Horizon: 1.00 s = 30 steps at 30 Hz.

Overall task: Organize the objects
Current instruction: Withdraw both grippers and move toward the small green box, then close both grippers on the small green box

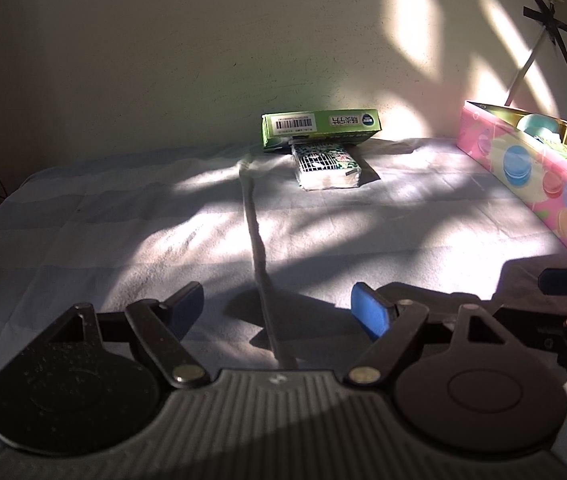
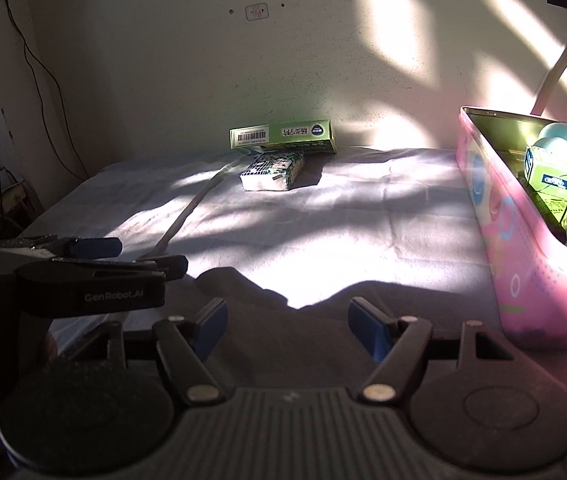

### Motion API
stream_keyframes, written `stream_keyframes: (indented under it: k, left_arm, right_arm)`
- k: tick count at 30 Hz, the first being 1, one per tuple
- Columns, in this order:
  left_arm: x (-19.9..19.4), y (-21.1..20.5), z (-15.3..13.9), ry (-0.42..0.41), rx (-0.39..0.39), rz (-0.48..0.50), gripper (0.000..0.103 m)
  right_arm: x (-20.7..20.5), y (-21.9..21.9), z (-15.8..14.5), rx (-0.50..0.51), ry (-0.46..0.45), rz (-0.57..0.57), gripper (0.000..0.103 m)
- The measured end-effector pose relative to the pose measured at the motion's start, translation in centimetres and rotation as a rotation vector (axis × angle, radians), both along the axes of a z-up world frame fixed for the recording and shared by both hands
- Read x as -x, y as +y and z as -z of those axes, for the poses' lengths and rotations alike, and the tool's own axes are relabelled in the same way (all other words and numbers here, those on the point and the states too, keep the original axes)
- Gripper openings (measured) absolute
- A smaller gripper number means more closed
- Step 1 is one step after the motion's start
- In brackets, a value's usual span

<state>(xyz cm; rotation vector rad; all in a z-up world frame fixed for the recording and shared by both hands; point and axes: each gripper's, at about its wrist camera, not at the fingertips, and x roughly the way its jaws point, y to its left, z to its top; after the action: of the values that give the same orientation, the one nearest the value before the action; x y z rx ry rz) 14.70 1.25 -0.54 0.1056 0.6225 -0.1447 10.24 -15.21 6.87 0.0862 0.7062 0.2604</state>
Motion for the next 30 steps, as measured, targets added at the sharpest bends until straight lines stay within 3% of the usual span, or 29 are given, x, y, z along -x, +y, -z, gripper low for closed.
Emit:
stream_keyframes:
  k: [15, 25, 27, 30]
  left_arm:
    - [-1.9, 2.6, 0.0, 0.021, 0.02, -0.07, 0.084]
    - [-2.3, 3.7, -0.2, 0.035, 0.05, -0.106, 0.084]
    - [-2.3, 3.8, -0.1, 0.037, 0.056, -0.108, 0.085]
    - [-2.5, 3.8, 0.0, 0.053, 0.072, -0.103, 0.085]
  right_arm:
    - [-4.7, 2.8, 0.1, 0.042, -0.008, -0.058, 0.07]
    - [-9.3, 2.9, -1.6, 0.043, -0.069, -0.062, 0.068]
    - [-11.2, 2.1, -1.9, -0.028, -0.037, -0.05, 0.068]
    - [-14.8, -0.6, -2.2, -0.227, 0.034, 0.045, 0.068]
